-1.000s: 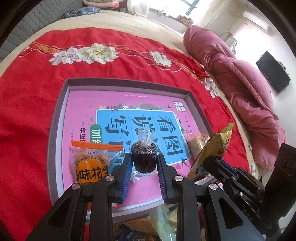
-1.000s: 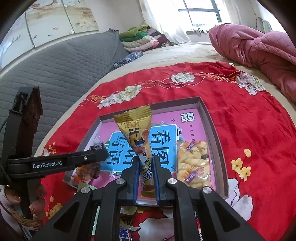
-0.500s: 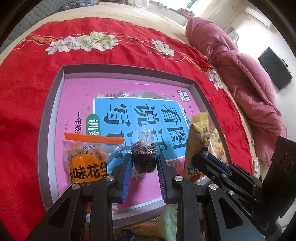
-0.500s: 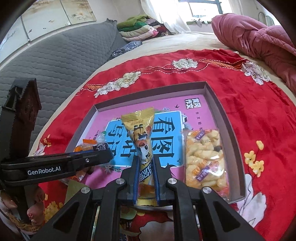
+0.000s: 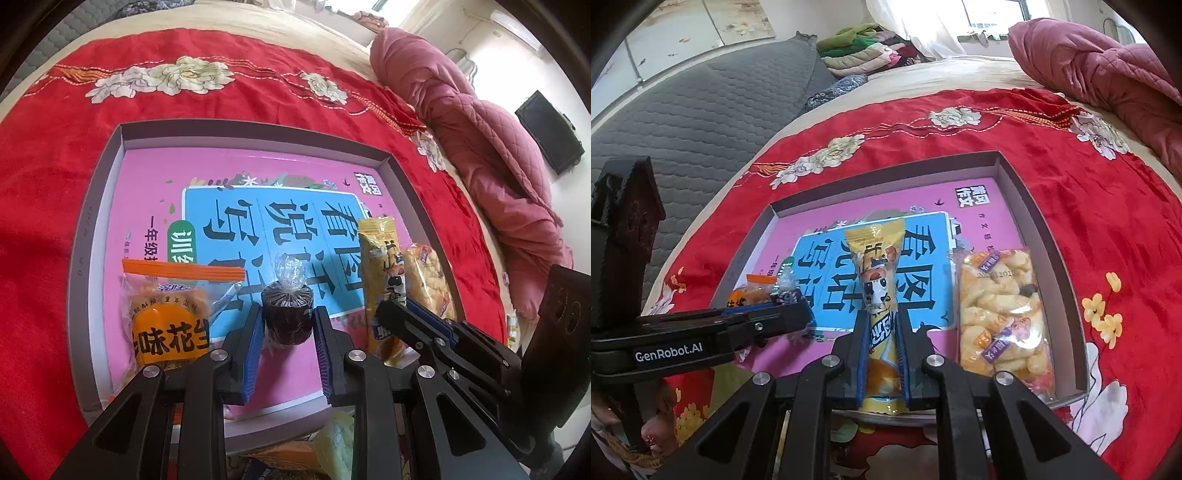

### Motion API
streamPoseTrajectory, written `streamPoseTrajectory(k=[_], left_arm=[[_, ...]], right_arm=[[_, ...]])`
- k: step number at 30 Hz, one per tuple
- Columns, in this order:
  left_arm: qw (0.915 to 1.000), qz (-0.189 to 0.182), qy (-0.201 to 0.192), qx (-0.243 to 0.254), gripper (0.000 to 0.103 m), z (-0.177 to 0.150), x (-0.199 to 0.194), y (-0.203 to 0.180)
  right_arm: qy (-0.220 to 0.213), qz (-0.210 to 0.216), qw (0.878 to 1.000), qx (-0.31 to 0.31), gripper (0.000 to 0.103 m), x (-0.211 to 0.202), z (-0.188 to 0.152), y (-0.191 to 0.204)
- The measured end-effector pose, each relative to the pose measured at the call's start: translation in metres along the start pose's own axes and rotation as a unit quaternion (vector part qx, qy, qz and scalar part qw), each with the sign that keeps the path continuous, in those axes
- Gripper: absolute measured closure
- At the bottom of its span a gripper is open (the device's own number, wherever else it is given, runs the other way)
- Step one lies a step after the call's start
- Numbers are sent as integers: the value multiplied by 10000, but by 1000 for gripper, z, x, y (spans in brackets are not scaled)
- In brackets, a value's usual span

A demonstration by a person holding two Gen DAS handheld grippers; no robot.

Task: Organize snacks
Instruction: 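Carry candy bag with left tool while right tool carries wafer packet over the tray, then lower candy bag into tray, open left tool while right tool releases wafer packet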

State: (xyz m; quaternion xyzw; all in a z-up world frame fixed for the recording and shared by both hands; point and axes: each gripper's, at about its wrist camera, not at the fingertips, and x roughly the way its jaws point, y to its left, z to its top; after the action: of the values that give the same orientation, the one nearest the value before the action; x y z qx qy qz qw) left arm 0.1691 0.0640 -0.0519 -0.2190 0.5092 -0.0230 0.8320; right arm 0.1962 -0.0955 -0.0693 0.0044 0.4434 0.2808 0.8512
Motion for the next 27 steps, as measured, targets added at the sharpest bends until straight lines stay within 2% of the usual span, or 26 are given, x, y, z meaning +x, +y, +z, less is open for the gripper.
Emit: streamPoseTrajectory(k=[12, 22, 27], left_arm=[[9999, 46, 90, -49, 74, 1, -3, 3], [10000, 38, 37, -45, 74, 0, -11, 4], [10000, 8, 0, -22, 73, 1, -15, 2]], right_arm=[[53, -123, 9999, 48, 88, 1, -2, -1], [67, -270, 9996, 75, 80, -2, -2, -1], [47, -318, 9994, 85, 79, -4, -1, 0]])
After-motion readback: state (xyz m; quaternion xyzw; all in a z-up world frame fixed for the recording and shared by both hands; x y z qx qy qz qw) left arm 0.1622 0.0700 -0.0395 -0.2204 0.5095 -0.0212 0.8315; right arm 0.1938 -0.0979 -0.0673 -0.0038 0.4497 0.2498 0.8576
